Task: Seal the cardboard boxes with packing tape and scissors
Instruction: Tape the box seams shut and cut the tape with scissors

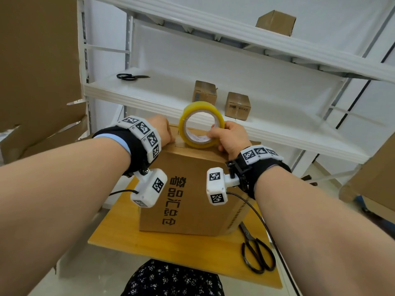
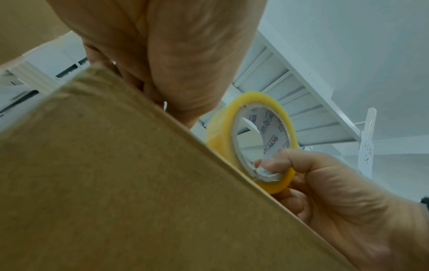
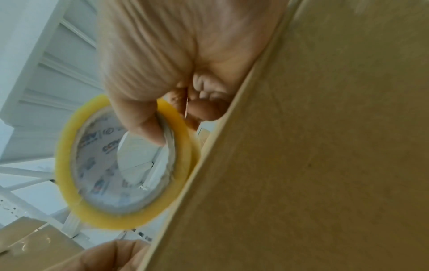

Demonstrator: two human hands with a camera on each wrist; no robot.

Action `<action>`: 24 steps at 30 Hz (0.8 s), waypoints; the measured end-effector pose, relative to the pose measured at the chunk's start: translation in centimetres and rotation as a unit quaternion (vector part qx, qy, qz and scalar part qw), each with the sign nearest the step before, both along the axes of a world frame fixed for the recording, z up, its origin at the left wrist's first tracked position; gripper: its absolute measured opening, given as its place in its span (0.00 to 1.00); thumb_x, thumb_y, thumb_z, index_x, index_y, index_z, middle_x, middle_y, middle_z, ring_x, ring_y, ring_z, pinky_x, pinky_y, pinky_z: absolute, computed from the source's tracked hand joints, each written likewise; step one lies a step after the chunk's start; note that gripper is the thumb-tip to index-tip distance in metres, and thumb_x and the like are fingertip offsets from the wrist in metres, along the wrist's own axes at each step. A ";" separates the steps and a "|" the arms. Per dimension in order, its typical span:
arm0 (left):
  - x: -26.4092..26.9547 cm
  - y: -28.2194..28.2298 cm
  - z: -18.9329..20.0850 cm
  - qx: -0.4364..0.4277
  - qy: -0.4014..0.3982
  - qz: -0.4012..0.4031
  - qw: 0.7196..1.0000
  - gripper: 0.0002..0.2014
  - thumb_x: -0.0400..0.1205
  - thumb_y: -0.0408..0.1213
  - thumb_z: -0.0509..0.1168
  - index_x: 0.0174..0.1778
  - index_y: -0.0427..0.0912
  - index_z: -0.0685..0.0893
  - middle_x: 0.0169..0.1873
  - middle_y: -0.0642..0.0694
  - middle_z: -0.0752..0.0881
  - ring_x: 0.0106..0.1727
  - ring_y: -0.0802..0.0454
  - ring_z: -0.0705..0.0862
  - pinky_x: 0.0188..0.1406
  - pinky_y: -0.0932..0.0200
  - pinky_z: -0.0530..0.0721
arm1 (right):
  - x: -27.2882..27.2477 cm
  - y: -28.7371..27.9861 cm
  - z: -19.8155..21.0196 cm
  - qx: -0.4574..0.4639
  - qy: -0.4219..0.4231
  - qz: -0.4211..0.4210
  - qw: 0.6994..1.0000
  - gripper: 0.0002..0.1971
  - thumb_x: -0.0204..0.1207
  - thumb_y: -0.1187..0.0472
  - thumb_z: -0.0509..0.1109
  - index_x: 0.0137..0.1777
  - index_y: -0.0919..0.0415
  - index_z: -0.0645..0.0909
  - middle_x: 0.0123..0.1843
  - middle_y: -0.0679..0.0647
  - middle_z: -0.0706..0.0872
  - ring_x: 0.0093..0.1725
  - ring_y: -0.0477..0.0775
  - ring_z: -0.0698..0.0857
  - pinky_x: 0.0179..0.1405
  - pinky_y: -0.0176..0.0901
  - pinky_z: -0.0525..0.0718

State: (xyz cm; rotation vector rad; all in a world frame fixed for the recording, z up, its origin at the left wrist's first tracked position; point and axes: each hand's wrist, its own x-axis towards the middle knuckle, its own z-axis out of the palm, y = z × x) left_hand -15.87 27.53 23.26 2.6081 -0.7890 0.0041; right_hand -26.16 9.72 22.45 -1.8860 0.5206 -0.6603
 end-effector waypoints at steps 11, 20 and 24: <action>-1.2 -0.8 0.4 0.078 -0.079 0.030 0.993 0.08 0.84 0.47 0.60 0.49 0.49 0.82 0.43 0.49 0.86 0.47 0.46 0.83 0.60 0.45 0.69 | -0.6 -1.4 -0.2 -0.052 0.014 -0.028 0.998 0.07 0.71 0.55 0.73 0.46 0.53 0.80 0.40 0.52 0.81 0.42 0.53 0.79 0.47 0.51 0.79; -1.9 -3.6 -0.8 0.030 -0.077 -0.039 0.996 0.08 0.84 0.34 0.58 0.44 0.40 0.83 0.40 0.41 0.86 0.41 0.43 0.85 0.44 0.51 0.85 | -1.0 -1.9 -0.5 -0.096 0.090 0.044 0.990 0.22 0.69 0.43 0.79 0.58 0.49 0.78 0.55 0.50 0.85 0.56 0.52 0.83 0.60 0.53 0.81; -1.8 -3.2 -1.0 0.023 -0.074 -0.036 0.996 0.08 0.84 0.35 0.58 0.46 0.41 0.82 0.41 0.42 0.86 0.42 0.43 0.85 0.46 0.49 0.86 | -1.6 -2.0 0.2 -0.162 0.137 0.085 0.973 0.20 0.71 0.39 0.77 0.53 0.50 0.81 0.47 0.48 0.87 0.48 0.49 0.84 0.47 0.46 0.78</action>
